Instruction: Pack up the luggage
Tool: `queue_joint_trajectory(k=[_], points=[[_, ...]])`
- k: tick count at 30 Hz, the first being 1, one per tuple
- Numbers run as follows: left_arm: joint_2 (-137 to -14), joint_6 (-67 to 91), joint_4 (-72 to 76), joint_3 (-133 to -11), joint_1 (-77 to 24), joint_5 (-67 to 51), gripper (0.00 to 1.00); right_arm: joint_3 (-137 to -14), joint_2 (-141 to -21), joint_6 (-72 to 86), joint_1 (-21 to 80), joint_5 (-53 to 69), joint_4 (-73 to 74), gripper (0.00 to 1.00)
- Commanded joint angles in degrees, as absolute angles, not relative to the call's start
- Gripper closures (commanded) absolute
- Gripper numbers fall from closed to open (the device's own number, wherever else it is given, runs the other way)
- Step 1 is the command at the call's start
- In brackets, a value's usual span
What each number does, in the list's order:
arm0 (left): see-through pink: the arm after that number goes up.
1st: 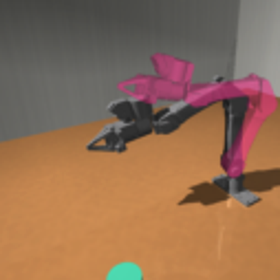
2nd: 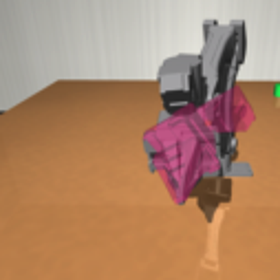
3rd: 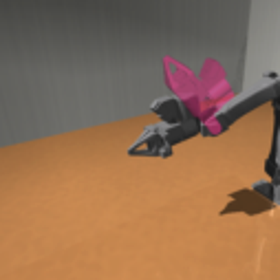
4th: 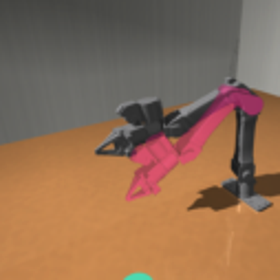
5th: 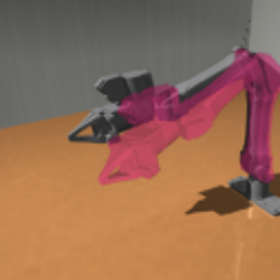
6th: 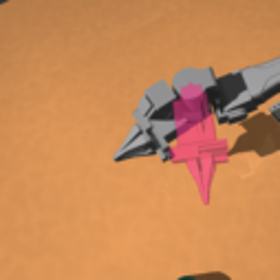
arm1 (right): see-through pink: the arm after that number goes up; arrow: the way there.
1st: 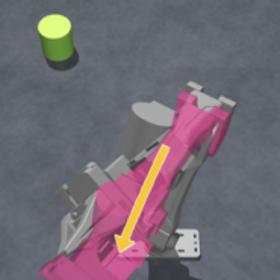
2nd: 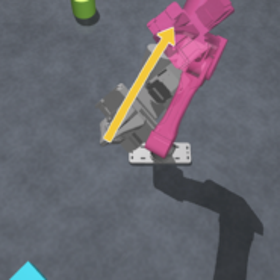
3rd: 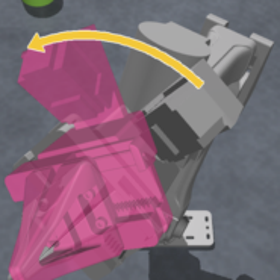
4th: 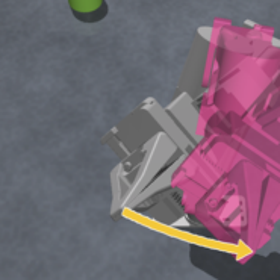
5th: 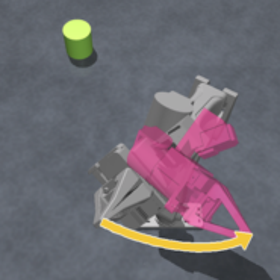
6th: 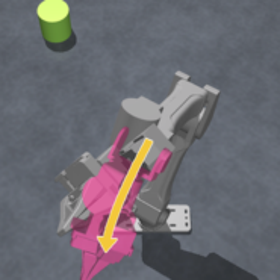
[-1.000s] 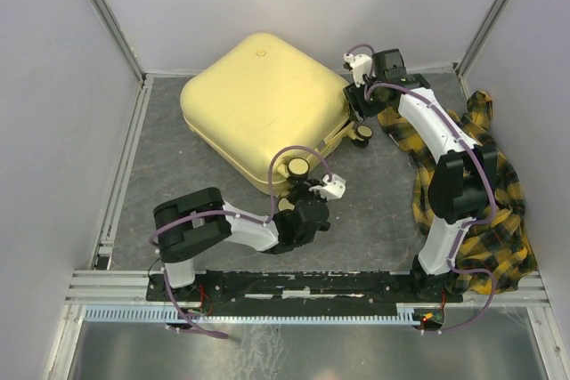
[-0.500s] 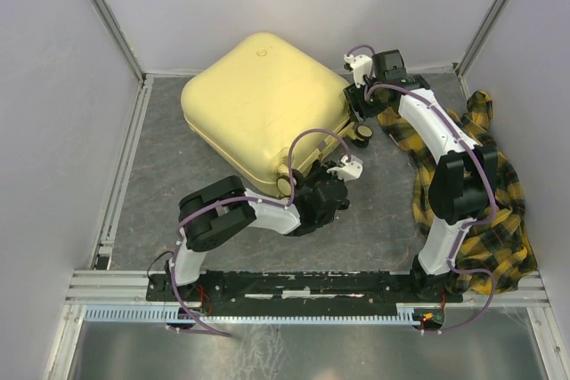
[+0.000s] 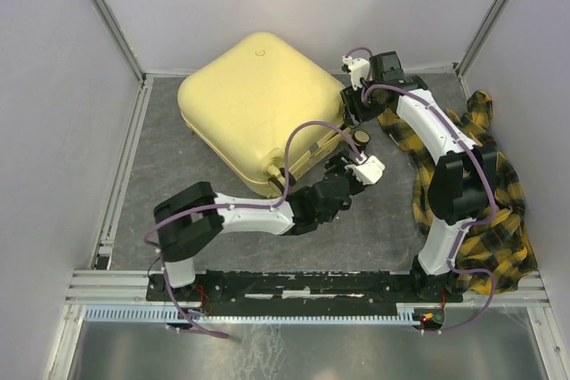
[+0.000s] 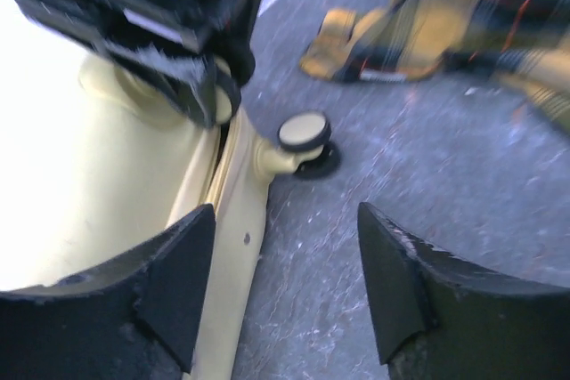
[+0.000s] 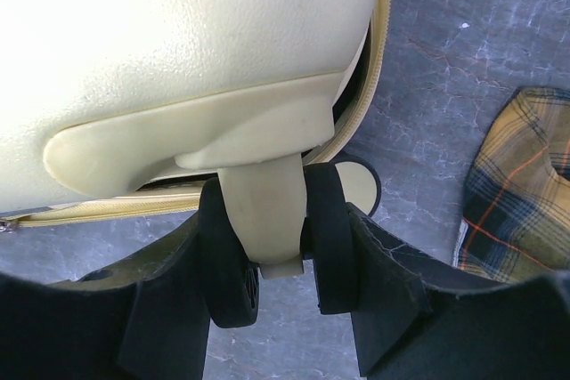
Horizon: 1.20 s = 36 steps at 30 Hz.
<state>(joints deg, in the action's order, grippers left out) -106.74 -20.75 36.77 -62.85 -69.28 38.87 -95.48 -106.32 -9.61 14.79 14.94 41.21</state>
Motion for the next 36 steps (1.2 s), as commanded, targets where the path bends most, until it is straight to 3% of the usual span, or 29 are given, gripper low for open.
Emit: queue_joint_trajectory(k=[1,3,7,12,17,21,30,36], points=[[-97.4,-17.1,33.9,-63.2,-69.5,30.4,0.22,-95.5,-104.3,-4.3,15.9,19.0,37.6,0.99],[-94.6,-16.1,30.2,-62.2,-69.9,28.5,0.14,-95.2,-104.3,-4.5,15.7,19.2,37.6,0.99],[-88.0,-13.7,23.5,-60.7,-69.8,25.4,0.12,-95.3,-103.9,-5.1,15.2,19.9,37.8,0.96],[-78.4,-13.4,15.6,-58.2,-68.1,22.0,0.00,-94.3,-101.6,-5.5,13.5,21.6,37.6,0.62],[-70.6,-8.6,1.3,-60.4,-58.7,12.6,0.01,-91.1,-97.1,-7.3,12.2,22.8,36.5,0.30],[-67.7,-5.1,-7.1,-63.8,-51.4,7.8,0.01,-88.1,-93.1,-8.2,11.0,23.1,36.2,0.16],[-62.2,-6.2,-16.2,-66.2,-40.0,-2.5,0.01,-78.8,-83.8,-6.8,9.4,33.7,35.1,0.08],[-59.2,-11.4,-25.3,-68.1,-34.6,-8.2,0.01,-61.7,-78.1,9.3,9.9,43.5,14.6,0.09]])
